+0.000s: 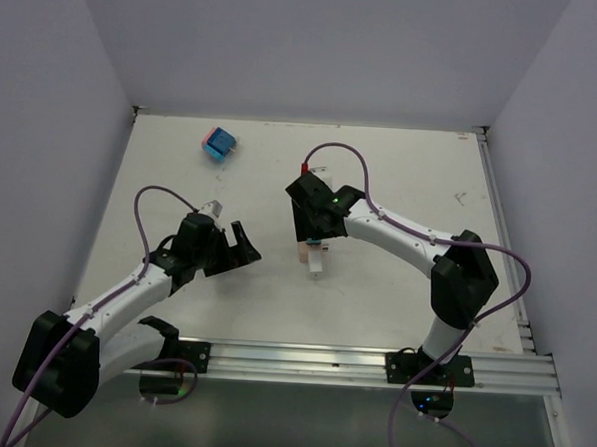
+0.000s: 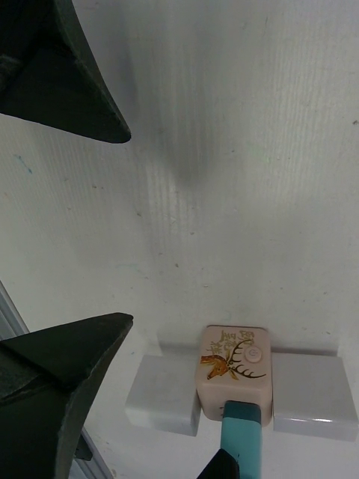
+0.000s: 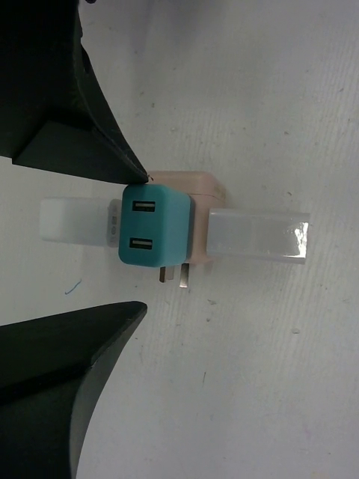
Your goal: Pull the plug off the socket
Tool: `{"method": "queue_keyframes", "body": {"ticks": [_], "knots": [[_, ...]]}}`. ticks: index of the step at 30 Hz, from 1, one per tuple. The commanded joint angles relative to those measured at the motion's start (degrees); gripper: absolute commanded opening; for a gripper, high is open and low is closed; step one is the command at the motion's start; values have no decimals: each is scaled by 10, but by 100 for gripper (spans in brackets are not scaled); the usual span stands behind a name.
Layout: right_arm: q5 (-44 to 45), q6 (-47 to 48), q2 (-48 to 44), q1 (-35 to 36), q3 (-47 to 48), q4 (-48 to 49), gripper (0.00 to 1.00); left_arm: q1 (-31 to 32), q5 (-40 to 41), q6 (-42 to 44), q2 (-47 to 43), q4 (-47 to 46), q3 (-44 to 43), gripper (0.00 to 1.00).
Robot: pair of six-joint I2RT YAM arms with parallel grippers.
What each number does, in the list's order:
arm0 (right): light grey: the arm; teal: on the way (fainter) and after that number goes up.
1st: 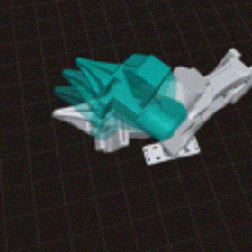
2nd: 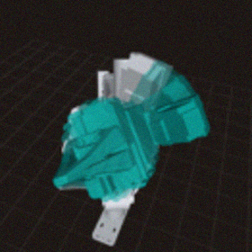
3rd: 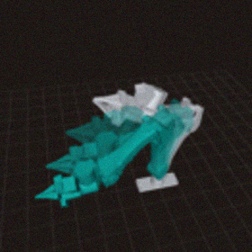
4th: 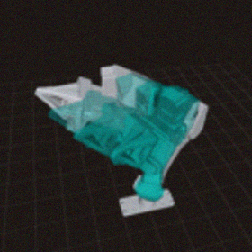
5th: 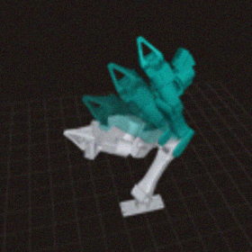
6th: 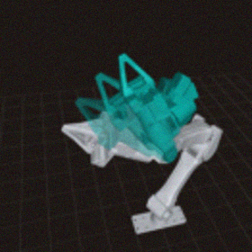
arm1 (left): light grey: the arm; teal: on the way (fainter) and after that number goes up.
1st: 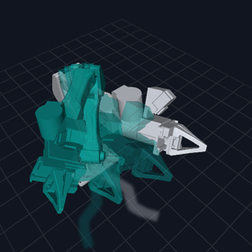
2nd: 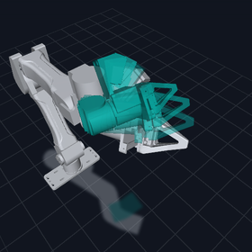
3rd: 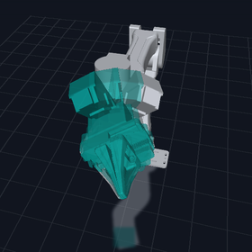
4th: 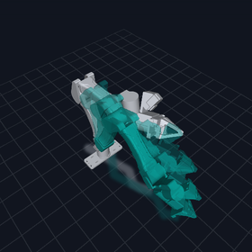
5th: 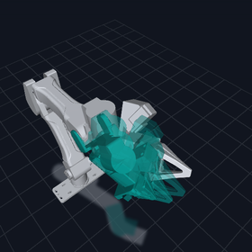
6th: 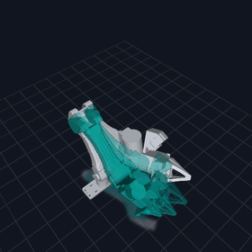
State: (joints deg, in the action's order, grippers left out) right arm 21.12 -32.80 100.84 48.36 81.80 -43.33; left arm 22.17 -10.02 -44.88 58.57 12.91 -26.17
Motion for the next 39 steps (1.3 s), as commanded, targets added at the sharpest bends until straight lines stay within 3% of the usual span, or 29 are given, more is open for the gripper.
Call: {"method": "queue_keyframes", "body": {"ticks": [1, 10, 20, 26, 39], "knots": [[10, -17, 10, 2, 20, 8, 67, -4, -21, -16, 10, -53, 5, 100], [-4, -24, 27, 3, 13, 32, 58, -2, -41, -39, 57, -103, -2, 100], [-48, -38, -12, 2, -44, 78, 16, 24, -43, -64, 123, -146, -41, 100], [-93, -58, -54, -5, -111, 148, 1, 77, -18, -91, 167, -154, -81, 100], [-187, -110, -125, -40, -235, 264, 0, 103, -19, -129, 223, -161, -121, 99]]}}
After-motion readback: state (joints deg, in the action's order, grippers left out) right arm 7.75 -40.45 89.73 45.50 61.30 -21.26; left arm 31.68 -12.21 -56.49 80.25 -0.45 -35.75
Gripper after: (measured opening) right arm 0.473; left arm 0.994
